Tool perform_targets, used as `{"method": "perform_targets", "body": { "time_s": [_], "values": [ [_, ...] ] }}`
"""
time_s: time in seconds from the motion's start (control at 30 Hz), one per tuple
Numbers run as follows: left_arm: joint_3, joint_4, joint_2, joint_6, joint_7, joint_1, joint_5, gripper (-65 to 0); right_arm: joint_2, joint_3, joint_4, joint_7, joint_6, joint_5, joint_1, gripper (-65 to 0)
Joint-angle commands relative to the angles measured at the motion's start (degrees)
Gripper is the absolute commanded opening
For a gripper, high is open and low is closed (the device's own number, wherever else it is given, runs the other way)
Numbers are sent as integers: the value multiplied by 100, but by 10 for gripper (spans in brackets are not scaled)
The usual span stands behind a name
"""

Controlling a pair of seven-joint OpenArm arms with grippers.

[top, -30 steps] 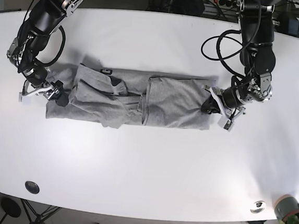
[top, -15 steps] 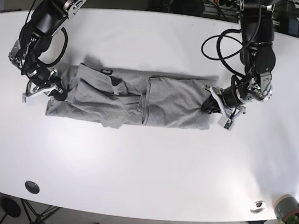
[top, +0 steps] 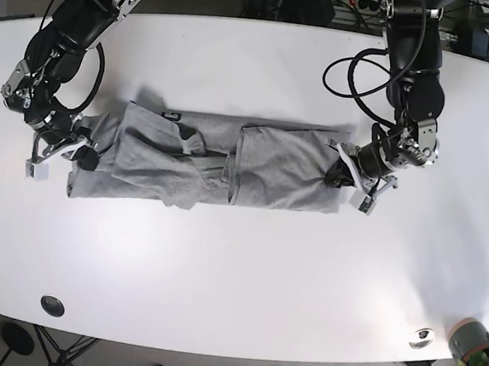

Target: Fold the T-shirt properly

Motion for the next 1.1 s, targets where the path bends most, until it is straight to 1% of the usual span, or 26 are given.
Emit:
{"method": "perform_targets", "body": {
  "time_s": [0.0,0.07,0.23,0.43,0.57,0.77,0.93,1.07],
  "values": [
    [28,35,90,-6,167,-47,229,-650,89,15,568,11,31,135,35,-626],
    [63,8,213,-6,149,-117,290,-650,-7,-38,823,-24,31,135,0,-626],
    [398,-387,450,-6,132,-372,475,-650,-122,-609,1667,-33,31,135,-193,-626],
    [609,-783,846,-6,123,-548,475,-650,-429,-1260,2441,-33,31,135,-440,-626],
    [776,-976,960,-6,123,-644,475,-650,-631,-1769,2713,-24,31,135,-492,-626],
    [899,-1012,1145,-6,123,-636,475,-650,-807,-2385,2810,2,31,135,-527,-626],
    [934,-1012,1153,-1,123,-627,466,-650,-1027,-2824,2766,11,31,127,-519,-626],
    [934,-1003,1153,-1,123,-618,448,-650,-1053,-3158,2546,28,31,127,-510,-626]
  ]
}}
